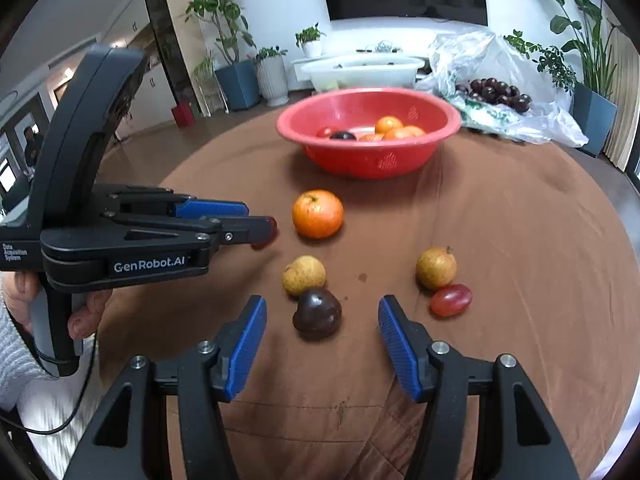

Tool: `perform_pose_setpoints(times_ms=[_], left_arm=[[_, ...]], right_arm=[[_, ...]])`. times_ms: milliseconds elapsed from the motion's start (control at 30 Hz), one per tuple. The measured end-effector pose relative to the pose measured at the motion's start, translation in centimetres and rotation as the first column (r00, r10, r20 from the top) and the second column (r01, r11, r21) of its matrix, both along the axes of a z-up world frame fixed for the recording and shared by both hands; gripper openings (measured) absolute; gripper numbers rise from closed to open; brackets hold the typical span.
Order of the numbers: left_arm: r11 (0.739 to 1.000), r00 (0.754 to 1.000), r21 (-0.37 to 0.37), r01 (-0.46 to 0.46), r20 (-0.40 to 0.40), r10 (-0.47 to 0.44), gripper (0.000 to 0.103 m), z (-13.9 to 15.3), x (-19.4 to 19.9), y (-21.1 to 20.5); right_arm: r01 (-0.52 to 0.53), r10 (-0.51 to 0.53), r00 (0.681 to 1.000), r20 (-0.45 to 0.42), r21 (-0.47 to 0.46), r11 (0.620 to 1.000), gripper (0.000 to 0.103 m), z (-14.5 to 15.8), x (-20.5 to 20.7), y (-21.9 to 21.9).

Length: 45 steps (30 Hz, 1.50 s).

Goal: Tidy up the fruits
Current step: 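Move both open tools back toward the remaining fruit, then grasp a red grape with the left tool while the right tool grasps a dark plum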

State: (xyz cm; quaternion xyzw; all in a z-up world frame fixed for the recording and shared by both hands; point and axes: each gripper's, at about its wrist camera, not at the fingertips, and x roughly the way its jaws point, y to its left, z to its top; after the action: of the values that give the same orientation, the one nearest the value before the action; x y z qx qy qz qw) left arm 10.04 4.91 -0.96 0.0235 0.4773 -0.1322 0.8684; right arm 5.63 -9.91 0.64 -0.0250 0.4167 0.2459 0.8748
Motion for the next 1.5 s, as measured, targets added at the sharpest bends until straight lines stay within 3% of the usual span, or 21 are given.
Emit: perform_pose_setpoints(times_ms=[100,167,333,400,667,767,933,1100,1167,1400,1500], left_arm=[[1.000,1.000,0.025,0.005,0.002,-0.005,0.037,-0.6,0.0,-0.3],[1.000,1.000,0.009,0.014,-0.004,-0.014,0.057,-0.8,-0.1,-0.4],[0.999,0.999,0.033,0.026,0.018,-0.026,0.062,-0.9,-0.5,-1.2],[0.997,0.999,0.068,0.032,0.034,-0.035,0.063,-1.1,-0.8,-1.6],[0.997,0.999,0.061,0.040,0.026,-0.042,0.070,-1.2,-0.6,-1.8],[0.999,0.999,0.036,0.039,0.017,-0.039,0.070,-1.1,-0.3,-1.5],[0.999,0.999,0.011,0.035,0.013,-0.035,0.068,-0.9,-0.2,-1.2],[0.998,0.999,0.045,0.040,0.025,-0.041,0.057,-1.0,-0.4,-1.3],[0.998,0.999,0.061,0.032,0.032,-0.034,0.047,-0.9,-0.4,-1.2],[0.999,0.999,0.027,0.038,0.026,-0.039,0.016,-0.8,-0.2,-0.2],[0.999,0.999,0.004,0.044,0.017,-0.044,0.015,-0.7,-0.4,0.0]], right_arm=[[0.001,-0.001,1.000,-0.022,0.000,1.000,0.068,-0.6,0.0,0.3],[0.002,-0.002,1.000,-0.031,0.003,1.000,0.079,-0.8,0.0,0.4],[-0.021,0.022,0.999,-0.042,0.020,1.000,0.094,-0.9,-0.1,0.8],[-0.021,0.023,0.999,-0.047,0.034,0.999,0.095,-1.0,-0.1,0.7],[-0.042,0.044,0.998,-0.050,0.034,0.999,0.098,-1.0,-0.1,0.9],[-0.017,0.018,0.999,-0.037,0.031,0.999,0.087,-0.9,-0.2,0.5],[0.005,-0.005,1.000,-0.016,-0.007,1.000,0.058,-0.8,-0.3,0.3],[0.012,-0.012,1.000,0.009,-0.055,0.998,0.039,-0.8,-0.3,0.3],[-0.001,0.002,1.000,0.004,-0.032,0.999,0.028,-0.7,-0.5,0.2],[-0.004,0.004,1.000,0.015,-0.038,0.999,0.028,-0.4,-0.7,0.2],[0.006,-0.006,1.000,0.006,-0.003,1.000,0.028,-0.3,-0.6,-0.3]])
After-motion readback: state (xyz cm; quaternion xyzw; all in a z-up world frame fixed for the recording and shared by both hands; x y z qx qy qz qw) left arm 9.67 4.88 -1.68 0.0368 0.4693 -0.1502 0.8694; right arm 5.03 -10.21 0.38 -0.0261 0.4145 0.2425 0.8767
